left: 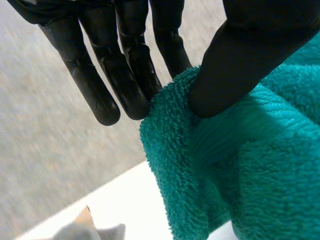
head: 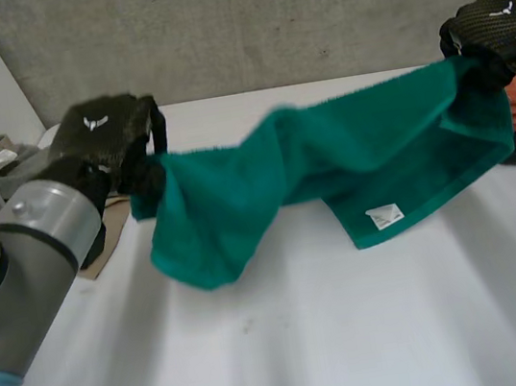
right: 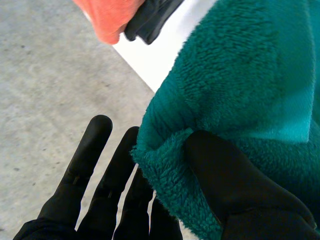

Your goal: Fold the laundry.

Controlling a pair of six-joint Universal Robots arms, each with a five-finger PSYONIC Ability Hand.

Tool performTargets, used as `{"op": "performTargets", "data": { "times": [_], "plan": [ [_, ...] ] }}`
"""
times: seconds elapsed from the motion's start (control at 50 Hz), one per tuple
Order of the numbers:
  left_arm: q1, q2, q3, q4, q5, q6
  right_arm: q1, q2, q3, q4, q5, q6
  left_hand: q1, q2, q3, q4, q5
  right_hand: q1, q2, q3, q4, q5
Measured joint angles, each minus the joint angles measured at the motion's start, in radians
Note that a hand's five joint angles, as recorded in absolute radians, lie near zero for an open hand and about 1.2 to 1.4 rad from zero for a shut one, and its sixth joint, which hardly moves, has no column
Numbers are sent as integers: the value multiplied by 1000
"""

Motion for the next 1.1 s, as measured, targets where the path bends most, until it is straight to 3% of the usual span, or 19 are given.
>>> {"op": "performTargets", "data": {
  "times": [0.1, 0.28, 0.44, 0.48, 0.5, 0.54, 0.56, 0.66, 0.92, 1.04, 1.1],
  "plan": [
    [44, -19, -31, -41, 50, -35, 4, -7, 25, 40, -9, 0, 0, 0, 1, 1, 0, 0, 0, 0, 0, 0],
    [85, -318, 67, 26, 66, -32, 51, 154, 39, -1, 23, 5, 0, 0, 1, 4, 0, 0, 0, 0, 0, 0],
    [107, -620, 353, 79, 44, -4, 148, 314, 8, -152, 187, 10, 1, -25, -15, -19, -10, 0, 0, 0, 0, 0],
    [114, -665, 416, 93, 38, 2, 178, 339, 13, -214, 238, 10, -94, -159, -153, -162, -119, 0, 0, 0, 0, 0],
    [120, -691, 456, 106, 35, 6, 193, 348, 19, -249, 263, 10, -370, -431, -400, -414, -367, 0, 0, 0, 0, 0],
    [124, -710, 488, 120, 30, 8, 205, 354, 30, -281, 284, 10, -539, -585, -573, -577, -528, 0, 0, 0, 1, 2],
    [124, -714, 495, 125, 27, 9, 211, 356, 38, -299, 294, 10, -618, -676, -666, -684, -637, 0, 0, 0, 1, 6],
    [117, -664, 452, 138, 2, 10, 218, 356, 66, -329, 307, 11, -619, -711, -697, -723, -681, 0, 0, 0, 1, 7],
    [50, -213, -86, 135, -74, 3, 201, 340, 106, -321, 300, 11, -527, -637, -630, -633, -584, 0, 0, 0, 1, 7],
    [-24, -201, -213, 141, -85, -5, 201, 340, 119, -319, 297, 11, -413, -523, -517, -522, -478, 0, 0, 0, 1, 7],
    [-50, -252, -222, 149, -100, -8, 204, 340, 128, -319, 297, 9, -463, -565, -552, -565, -521, 0, 0, 0, 1, 7]
  ]
}}
